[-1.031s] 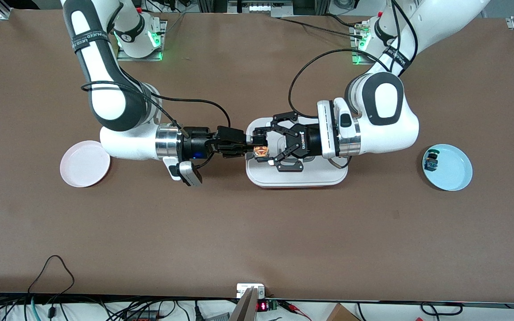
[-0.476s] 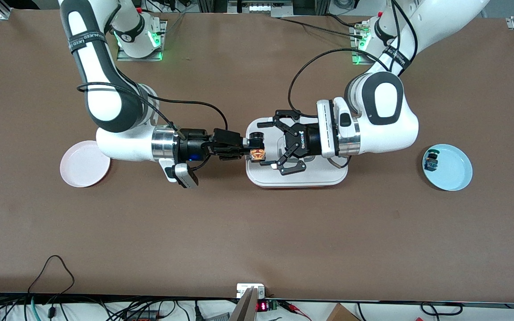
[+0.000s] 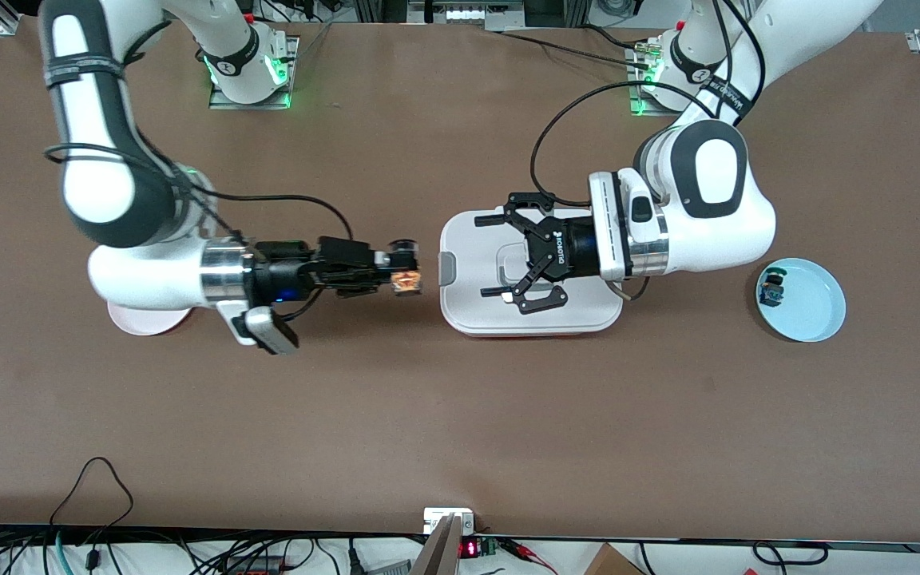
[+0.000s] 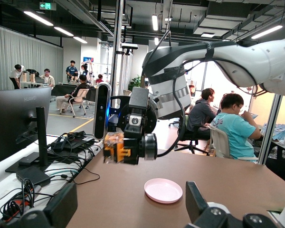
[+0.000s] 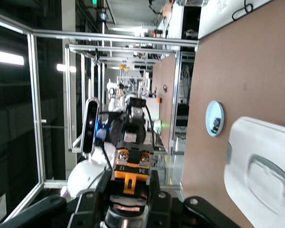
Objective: Transfer orange switch to right arm and place
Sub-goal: 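Open the left gripper and pull the right gripper away with the switch, then lower the switch onto the pink plate while the left gripper withdraws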
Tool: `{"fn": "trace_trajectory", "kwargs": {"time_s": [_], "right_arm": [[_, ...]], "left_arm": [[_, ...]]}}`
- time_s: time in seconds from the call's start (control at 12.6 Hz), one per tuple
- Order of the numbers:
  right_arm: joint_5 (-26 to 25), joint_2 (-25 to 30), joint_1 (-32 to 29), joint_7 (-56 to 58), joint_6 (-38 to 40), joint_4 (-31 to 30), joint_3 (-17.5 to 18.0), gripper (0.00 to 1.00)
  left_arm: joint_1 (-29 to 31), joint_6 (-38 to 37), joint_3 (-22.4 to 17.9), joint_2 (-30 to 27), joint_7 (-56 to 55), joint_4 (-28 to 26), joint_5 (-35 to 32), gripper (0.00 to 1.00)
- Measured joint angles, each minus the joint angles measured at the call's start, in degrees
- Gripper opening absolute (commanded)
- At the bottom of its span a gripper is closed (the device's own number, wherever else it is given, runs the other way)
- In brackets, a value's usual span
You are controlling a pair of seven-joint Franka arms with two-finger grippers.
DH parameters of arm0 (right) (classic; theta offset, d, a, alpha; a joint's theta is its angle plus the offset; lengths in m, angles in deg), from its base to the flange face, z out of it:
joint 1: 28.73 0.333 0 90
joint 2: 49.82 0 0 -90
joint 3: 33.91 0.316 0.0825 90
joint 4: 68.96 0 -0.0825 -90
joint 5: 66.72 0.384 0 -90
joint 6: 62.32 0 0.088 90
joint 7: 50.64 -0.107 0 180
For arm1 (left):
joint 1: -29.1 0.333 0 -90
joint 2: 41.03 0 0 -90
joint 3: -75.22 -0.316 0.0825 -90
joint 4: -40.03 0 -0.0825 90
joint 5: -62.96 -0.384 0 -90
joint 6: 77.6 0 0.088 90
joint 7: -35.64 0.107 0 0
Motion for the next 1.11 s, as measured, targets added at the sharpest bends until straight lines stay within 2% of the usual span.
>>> {"fn": "trace_trajectory", "kwargs": {"time_s": [0.24,0.4,0.63,0.87,1.11], "right_arm": [[-9.06,0.0,-4.35,-0.02,10.0,0.15,-2.1,0.0],[-15.91,0.0,-5.48,0.03,16.55,0.84,-5.93,0.0],[-31.89,0.5,-6.32,0.07,21.03,4.8,-9.42,0.0],[-50.57,2.97,-6.29,0.06,20.97,6.2,-9.79,0.0],[-68.35,6.71,-6.15,-0.15,16.7,4.98,-9.71,0.0]], "left_arm": [[2.38,-4.47,-0.11,-0.04,-5.67,-0.21,-6.07,1.0],[5.43,-9.75,-0.15,-0.18,-12.25,-0.14,-13.34,1.0],[9.14,-17.74,-0.15,-0.77,-26.51,0.99,-27.05,1.0],[9.05,-19.46,0.31,-1.4,-40.61,1.69,-38.97,1.0],[8.58,-21.48,0.57,-1.45,-54.62,1.66,-49.91,1.0]]}}
